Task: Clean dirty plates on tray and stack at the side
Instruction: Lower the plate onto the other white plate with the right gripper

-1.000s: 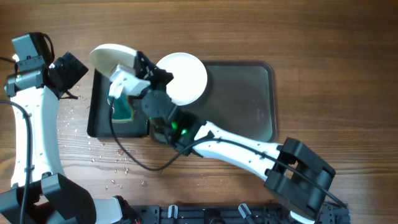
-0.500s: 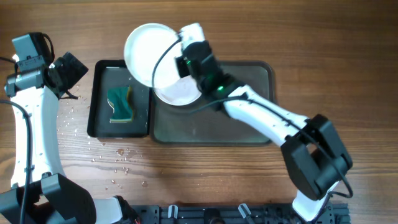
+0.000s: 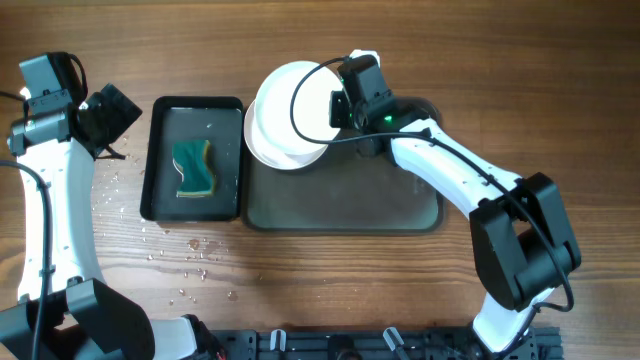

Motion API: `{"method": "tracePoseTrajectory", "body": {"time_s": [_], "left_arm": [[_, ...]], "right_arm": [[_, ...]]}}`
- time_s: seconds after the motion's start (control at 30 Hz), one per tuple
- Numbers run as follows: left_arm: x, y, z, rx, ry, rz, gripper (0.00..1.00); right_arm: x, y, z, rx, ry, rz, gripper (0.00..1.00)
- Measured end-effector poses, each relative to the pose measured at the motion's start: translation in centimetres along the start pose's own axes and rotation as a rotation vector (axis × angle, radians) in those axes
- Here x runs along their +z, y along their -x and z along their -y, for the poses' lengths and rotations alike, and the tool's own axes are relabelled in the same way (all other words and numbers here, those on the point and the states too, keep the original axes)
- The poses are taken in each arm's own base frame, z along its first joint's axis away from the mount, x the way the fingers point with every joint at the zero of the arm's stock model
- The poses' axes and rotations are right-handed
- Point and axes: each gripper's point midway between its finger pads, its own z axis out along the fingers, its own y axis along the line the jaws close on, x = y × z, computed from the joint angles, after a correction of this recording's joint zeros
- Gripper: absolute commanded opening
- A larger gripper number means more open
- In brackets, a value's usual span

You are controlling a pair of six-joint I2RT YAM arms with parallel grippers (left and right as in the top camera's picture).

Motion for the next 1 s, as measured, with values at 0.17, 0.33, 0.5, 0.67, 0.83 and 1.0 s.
{"method": "tracePoseTrajectory", "body": {"time_s": [0.17, 0.33, 0.5, 0.67, 0.83, 1.0], "left_arm": [[0.0, 0.0, 0.0, 0.0, 0.0, 0.0, 1.0], [0.0, 0.0, 0.0, 0.0, 0.0, 0.0, 1.0], [0.0, 0.0, 0.0, 0.0, 0.0, 0.0, 1.0], [0.0, 0.0, 0.0, 0.0, 0.0, 0.0, 1.0], [0.0, 0.0, 0.0, 0.0, 0.0, 0.0, 1.0], [0.0, 0.0, 0.0, 0.0, 0.0, 0.0, 1.0]], "right_arm": [[0.0, -1.4, 0.1, -0.003, 0.003, -0.059, 0.05], [-0.1, -1.8, -0.5, 0.023, 0.036, -0.084, 0.06], [0.5, -2.5, -0.5, 0.077, 0.038, -0.107, 0.06], [1.4, -3.4, -0.3, 0.099, 0.028, -0.132, 0.08], [1.6, -3.7, -0.2, 0.114, 0.027, -0.14, 0.25], [1.6, -3.9, -0.7, 0.118, 0.05, -0.153, 0.56]]}}
